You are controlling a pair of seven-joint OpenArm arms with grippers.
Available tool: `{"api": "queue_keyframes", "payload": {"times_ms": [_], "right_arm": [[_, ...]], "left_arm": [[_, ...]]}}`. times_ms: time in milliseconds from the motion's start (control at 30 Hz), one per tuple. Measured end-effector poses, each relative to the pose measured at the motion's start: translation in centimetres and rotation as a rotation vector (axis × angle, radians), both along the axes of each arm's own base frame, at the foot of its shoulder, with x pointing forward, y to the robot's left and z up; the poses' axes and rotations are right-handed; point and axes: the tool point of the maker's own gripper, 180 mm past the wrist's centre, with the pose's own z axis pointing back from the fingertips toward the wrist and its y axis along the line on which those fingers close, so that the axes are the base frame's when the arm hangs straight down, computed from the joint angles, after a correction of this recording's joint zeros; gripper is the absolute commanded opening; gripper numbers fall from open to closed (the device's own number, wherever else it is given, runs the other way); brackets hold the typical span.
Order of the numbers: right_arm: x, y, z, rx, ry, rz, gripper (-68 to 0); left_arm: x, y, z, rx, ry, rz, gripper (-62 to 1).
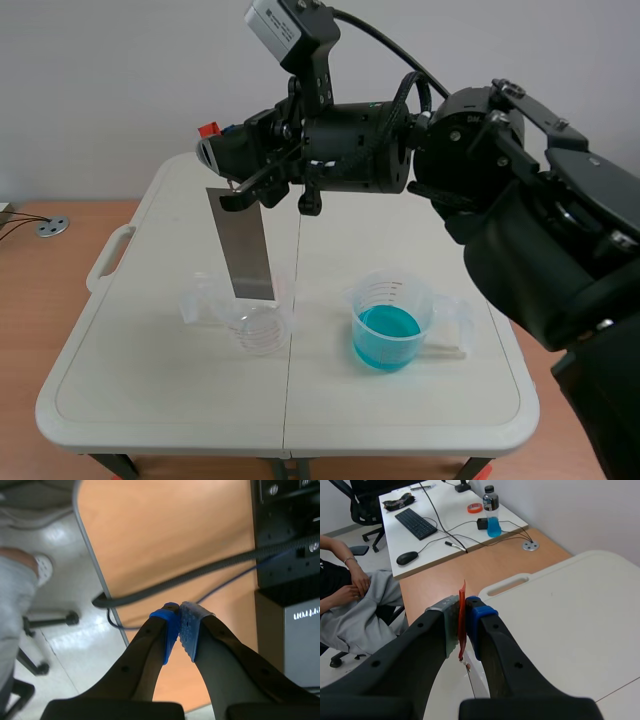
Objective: Hold the metal plate by the orange handle, dip it into the blue solution, take it out and point at it, then put the plate back in the beaker on the left.
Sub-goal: 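Move the plate over the blue solution, then point at the plate with the left hand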
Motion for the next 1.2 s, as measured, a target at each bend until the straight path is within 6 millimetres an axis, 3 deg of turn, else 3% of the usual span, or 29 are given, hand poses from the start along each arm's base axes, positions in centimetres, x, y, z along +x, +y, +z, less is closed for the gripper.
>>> {"api": "queue_keyframes", "payload": {"times_ms": [167,367,567,700,967,1100,1200], "right_arm": [[-1.4,-0.2,1.8,-0.007,-0.069,0.020,-66.4],[-3.0,-0.9,4.3,0.001,-0.161,0.028,-66.4],[-4.1,-2.6,7.0,-0.001,-0.260,0.004,-66.4],[-4.6,-4.0,8.0,-0.019,-0.304,-0.032,-66.4],[-4.8,-6.8,8.5,-0.064,-0.342,-0.086,-66.4],[-4.4,-8.5,8.3,-0.080,-0.329,-0.110,-66.4],[-4.1,-9.9,8.8,-0.081,-0.338,-0.131,-66.4]], "left_arm": [[4.0,2.2,1.8,0.052,-0.104,-0.012,-57.7],[10.2,5.6,6.1,0.149,-0.282,-0.031,-57.7],[14.8,5.5,11.3,0.192,-0.447,-0.090,-57.7],[17.7,4.0,14.6,0.189,-0.563,-0.138,-57.7],[22.1,-2.1,21.0,0.045,-0.838,-0.257,-57.7],[23.8,-5.1,22.8,-0.049,-0.914,-0.337,-57.8],[25.0,-7.2,23.0,-0.092,-0.931,-0.408,-57.8]]}}
